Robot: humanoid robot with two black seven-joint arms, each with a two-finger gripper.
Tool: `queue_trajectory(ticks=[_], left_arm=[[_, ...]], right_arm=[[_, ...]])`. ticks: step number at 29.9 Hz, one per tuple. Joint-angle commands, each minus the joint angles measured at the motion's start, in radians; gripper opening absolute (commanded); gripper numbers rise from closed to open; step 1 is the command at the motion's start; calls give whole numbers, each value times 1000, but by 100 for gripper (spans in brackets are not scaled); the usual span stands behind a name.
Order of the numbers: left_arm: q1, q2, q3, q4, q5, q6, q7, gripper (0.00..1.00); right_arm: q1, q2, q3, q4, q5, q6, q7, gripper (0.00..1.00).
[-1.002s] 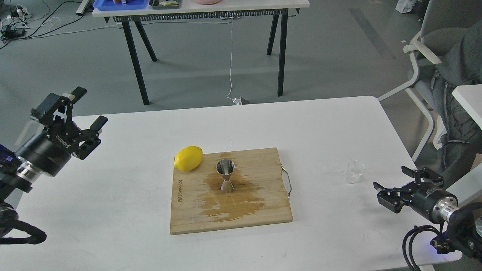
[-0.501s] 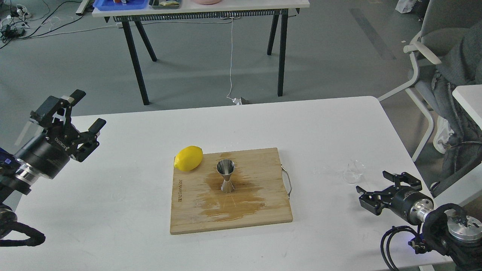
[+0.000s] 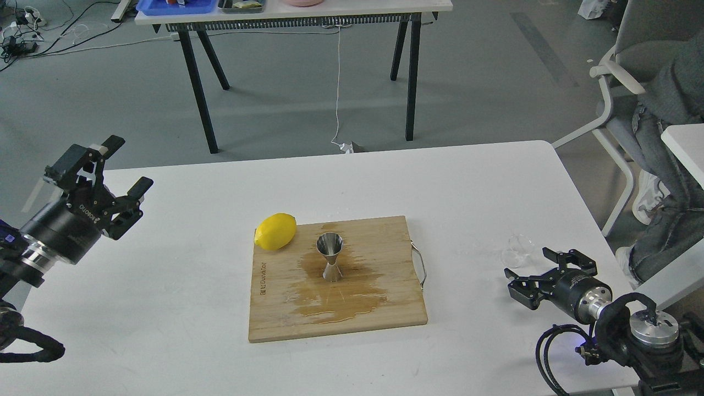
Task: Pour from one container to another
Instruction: 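Move the right gripper to the clear glass cup and grasp it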
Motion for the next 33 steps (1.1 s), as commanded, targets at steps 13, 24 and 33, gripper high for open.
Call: queue_trajectory(ticks=[13, 24, 33], left_arm=[[15, 1, 1, 0, 0, -1, 0, 99], [20, 1, 1, 0, 0, -1, 0, 99], [20, 0, 1, 15, 0, -1, 0, 99]], right_arm=[[83, 31, -14, -112, -5, 14, 4, 97], [141, 57, -18, -192, -6, 14, 4, 95], [144, 83, -21, -220, -45, 14, 4, 72]])
